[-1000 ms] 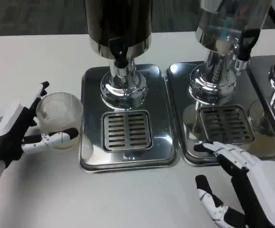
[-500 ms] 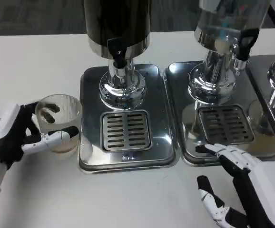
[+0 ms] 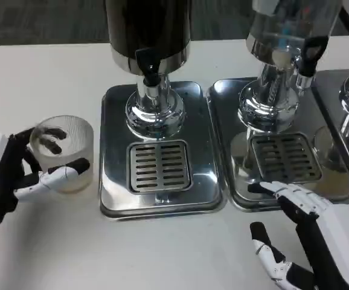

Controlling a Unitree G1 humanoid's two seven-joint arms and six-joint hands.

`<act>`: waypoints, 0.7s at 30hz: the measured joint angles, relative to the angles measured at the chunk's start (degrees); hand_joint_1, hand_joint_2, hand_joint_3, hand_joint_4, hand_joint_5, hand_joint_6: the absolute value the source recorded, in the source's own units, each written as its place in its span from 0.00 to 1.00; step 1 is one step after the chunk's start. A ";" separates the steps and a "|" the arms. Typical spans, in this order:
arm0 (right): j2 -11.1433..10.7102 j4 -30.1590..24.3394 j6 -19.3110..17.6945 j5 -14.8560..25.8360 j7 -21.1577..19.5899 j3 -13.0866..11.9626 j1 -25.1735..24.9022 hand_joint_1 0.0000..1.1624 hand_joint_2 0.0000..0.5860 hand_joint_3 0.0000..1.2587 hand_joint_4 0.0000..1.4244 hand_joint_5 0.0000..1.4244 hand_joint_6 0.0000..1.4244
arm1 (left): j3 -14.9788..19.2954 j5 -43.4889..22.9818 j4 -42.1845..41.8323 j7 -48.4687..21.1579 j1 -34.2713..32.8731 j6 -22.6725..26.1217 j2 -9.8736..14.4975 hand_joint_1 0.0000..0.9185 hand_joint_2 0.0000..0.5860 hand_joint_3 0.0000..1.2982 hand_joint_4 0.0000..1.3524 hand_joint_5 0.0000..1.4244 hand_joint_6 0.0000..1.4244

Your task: Grasp the cup under the faucet to collect the drink, then remove the cup.

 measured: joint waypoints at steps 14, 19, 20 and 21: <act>0.46 -0.01 0.01 0.15 0.01 0.13 -0.20 0.38 0.76 0.25 0.19 0.17 0.20 | -0.63 -0.24 -3.96 -5.24 -1.14 -2.31 -1.59 0.27 0.28 0.39 0.42 0.67 0.88; 1.34 -0.40 0.11 0.04 -0.03 0.11 0.51 0.37 0.76 0.25 0.19 0.17 0.20 | -2.57 1.56 -3.87 -6.50 -3.44 -0.94 -3.71 0.27 0.28 0.38 0.42 0.67 0.88; 1.63 -0.51 0.15 -0.02 -0.05 0.11 0.66 0.37 0.76 0.25 0.19 0.17 0.20 | -2.88 1.65 -3.76 -6.61 -3.83 -0.67 -4.00 0.27 0.28 0.38 0.42 0.67 0.88; 1.74 -0.61 0.18 -0.08 -0.07 0.11 0.80 0.37 0.76 0.25 0.19 0.17 0.20 | -3.01 1.69 -3.68 -6.62 -4.10 -0.39 -4.18 0.27 0.28 0.38 0.42 0.67 0.88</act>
